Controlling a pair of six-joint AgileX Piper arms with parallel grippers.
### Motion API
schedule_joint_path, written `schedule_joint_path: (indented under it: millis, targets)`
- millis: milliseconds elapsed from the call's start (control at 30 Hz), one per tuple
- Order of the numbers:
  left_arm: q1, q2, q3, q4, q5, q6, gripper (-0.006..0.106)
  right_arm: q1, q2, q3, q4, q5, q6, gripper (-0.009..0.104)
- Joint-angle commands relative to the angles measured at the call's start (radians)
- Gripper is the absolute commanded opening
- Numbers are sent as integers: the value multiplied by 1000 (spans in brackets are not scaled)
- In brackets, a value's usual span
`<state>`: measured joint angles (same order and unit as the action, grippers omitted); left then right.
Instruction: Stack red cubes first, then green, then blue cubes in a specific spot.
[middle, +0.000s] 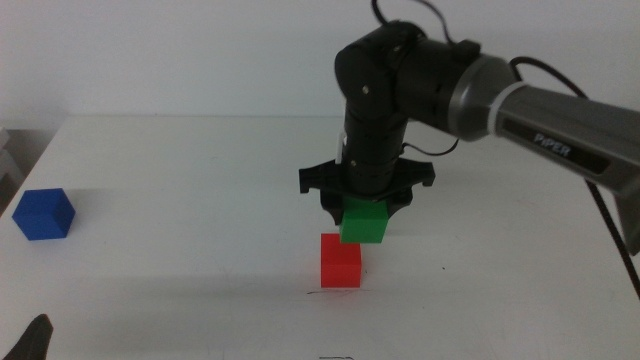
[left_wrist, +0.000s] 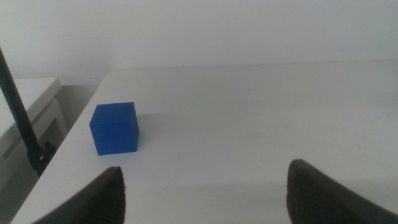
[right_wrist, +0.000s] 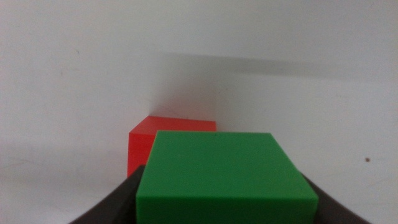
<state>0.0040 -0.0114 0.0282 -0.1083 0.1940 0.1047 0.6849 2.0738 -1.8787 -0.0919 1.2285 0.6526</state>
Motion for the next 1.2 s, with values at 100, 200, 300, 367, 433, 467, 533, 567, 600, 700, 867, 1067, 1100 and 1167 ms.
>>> schedule_joint_path:
  millis: [100, 200, 300, 367, 433, 467, 533, 567, 600, 700, 867, 1067, 1100, 1167]
  targets:
    - [-8, -25, -1, -7, -87, -6, 86, 21, -49, -37, -17, 64, 7, -1]
    - [-8, -25, -1, -7, -87, -6, 86, 31, -45, -37, -21, 62, 7, -1]
    - [-8, -25, -1, -7, -87, -6, 86, 40, -38, -37, -20, 57, 8, -1]
    - [-8, -25, -1, -7, -87, -6, 86, 45, -30, -37, -19, 56, 14, -1]
    - [-8, -25, -1, -7, -87, -6, 86, 48, -26, -37, -20, 52, 29, -1]
    - [-8, -25, -1, -7, -87, -6, 86, 49, -26, -37, -23, 46, 34, -1]
    - [-8, -25, -1, -7, -87, -6, 86, 51, -26, -37, -23, 28, 39, -1]
    - [-8, -25, -1, -7, -87, -6, 86, 51, -26, -37, -23, 22, 42, -1]
    - [-8, -25, -1, -7, -87, -6, 86, 52, -26, -37, -23, 16, 43, -1]
    - [-8, -25, -1, -7, -87, -6, 86, 59, -26, -37, -29, 4, 47, -1]
    - [-8, -25, -1, -7, -87, -6, 86, 61, -11, -37, -27, -21, 49, -1]
    - [-8, -25, -1, -7, -87, -6, 86, 59, 5, -39, -27, -22, 52, -1]
    - [-8, -25, -1, -7, -87, -6, 86, 59, 10, -39, -30, -22, 57, -1]
    - [-8, -25, -1, -7, -87, -6, 86, 59, 10, -39, -30, -22, 63, -1]
